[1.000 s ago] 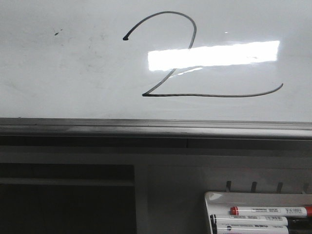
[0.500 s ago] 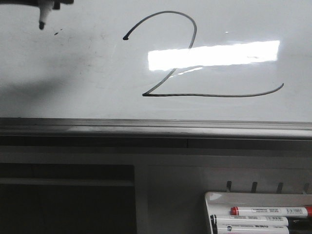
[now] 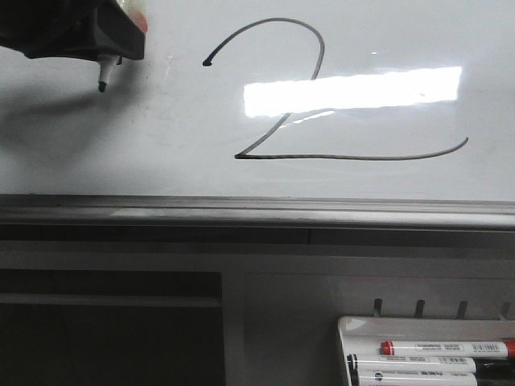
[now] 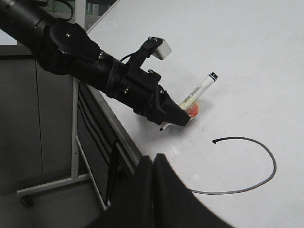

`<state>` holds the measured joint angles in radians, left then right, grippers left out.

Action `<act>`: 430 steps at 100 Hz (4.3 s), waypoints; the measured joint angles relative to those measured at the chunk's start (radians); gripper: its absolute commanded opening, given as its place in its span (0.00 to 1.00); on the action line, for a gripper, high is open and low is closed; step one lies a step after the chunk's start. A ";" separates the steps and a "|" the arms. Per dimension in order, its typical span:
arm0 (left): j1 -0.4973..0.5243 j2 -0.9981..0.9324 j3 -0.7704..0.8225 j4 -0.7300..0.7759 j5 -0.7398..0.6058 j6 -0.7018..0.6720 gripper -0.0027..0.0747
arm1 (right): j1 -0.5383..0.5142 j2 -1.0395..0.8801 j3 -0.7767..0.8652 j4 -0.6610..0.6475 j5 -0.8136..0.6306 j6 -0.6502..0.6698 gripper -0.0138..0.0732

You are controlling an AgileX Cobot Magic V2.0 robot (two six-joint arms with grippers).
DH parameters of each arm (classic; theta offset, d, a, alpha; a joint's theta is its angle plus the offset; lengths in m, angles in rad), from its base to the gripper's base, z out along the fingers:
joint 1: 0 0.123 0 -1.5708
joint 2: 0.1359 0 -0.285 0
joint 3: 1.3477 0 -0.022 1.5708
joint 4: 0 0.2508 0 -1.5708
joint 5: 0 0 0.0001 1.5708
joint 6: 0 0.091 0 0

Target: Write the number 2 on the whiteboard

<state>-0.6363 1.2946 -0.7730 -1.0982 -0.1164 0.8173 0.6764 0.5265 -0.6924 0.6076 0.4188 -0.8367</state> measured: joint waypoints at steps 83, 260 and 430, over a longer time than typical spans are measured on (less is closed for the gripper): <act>-0.006 0.133 -0.043 -0.039 0.027 -0.002 0.03 | 0.000 0.000 0.000 0.046 -0.005 0.000 0.07; -0.001 -0.361 0.011 0.015 -0.032 0.042 0.33 | -0.002 -0.117 0.016 -0.011 -0.090 0.002 0.07; 0.111 -1.051 0.595 0.653 0.007 -0.138 0.01 | -0.008 -0.478 0.372 -0.069 -0.157 0.002 0.07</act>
<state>-0.5257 0.2435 -0.1778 -0.4455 -0.1089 0.6798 0.6681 0.0487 -0.3199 0.5390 0.2616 -0.8347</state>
